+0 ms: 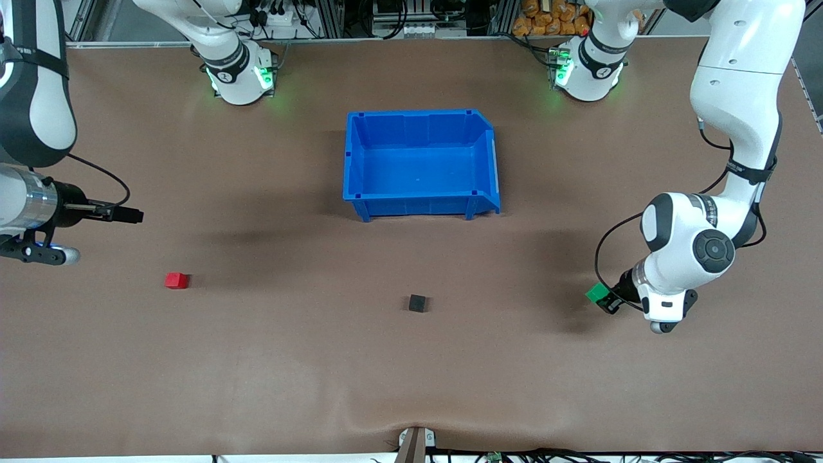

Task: Attach green and red cubes to black cube
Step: 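Close the left gripper on the green cube while the right gripper approaches red, then carry the green cube with the left gripper toward the black cube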

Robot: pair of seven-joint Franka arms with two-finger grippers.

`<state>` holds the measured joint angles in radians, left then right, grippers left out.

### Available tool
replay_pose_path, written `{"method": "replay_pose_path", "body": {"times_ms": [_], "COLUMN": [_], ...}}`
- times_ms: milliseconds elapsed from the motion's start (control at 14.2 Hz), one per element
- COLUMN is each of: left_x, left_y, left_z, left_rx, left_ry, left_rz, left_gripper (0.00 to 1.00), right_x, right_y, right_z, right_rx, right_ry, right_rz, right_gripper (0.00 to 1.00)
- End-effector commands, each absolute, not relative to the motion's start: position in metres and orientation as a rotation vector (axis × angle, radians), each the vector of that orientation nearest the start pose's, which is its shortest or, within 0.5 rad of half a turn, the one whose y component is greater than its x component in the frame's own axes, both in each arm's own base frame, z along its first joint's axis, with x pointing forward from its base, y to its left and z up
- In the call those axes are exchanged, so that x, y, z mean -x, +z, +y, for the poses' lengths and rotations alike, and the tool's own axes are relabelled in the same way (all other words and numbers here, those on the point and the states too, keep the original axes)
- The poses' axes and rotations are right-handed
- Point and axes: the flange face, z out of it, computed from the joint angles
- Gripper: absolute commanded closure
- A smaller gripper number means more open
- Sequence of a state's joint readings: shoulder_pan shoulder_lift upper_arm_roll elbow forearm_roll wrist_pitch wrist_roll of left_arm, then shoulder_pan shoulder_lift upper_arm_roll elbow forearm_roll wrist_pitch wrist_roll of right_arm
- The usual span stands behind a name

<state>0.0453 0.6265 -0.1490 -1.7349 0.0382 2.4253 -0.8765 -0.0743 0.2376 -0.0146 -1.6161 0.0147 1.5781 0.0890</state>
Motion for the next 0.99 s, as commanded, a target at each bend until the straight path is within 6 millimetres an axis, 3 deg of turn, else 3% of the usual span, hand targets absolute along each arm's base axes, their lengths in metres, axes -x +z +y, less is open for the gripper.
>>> {"method": "replay_pose_path", "body": {"times_ms": [0, 353, 777, 918], "left_x": [-0.685, -0.699, -0.697, -0.699], "left_y": [0.242, 0.268, 0.243, 0.235], "left_z": [-0.089, -0.164, -0.240, -0.266], "left_rx": [2.965, 2.855, 2.725, 2.744], "left_ry": [-0.002, 0.073, 0.135, 0.141], "left_rz": [-1.404, -1.786, -1.968, -1.956], "left_gripper": [1.00, 1.00, 1.00, 1.00], "right_x": [-0.603, -0.609, -0.618, -0.620], "right_y": [0.460, 0.448, 0.433, 0.426], "right_z": [-0.051, -0.050, -0.050, -0.052], "right_rx": [3.071, 3.073, 3.075, 3.064], "right_ry": [0.419, 0.412, 0.386, 0.389], "right_rz": [0.288, 0.285, 0.287, 0.295], "right_gripper": [0.00, 0.00, 0.00, 0.00]}}
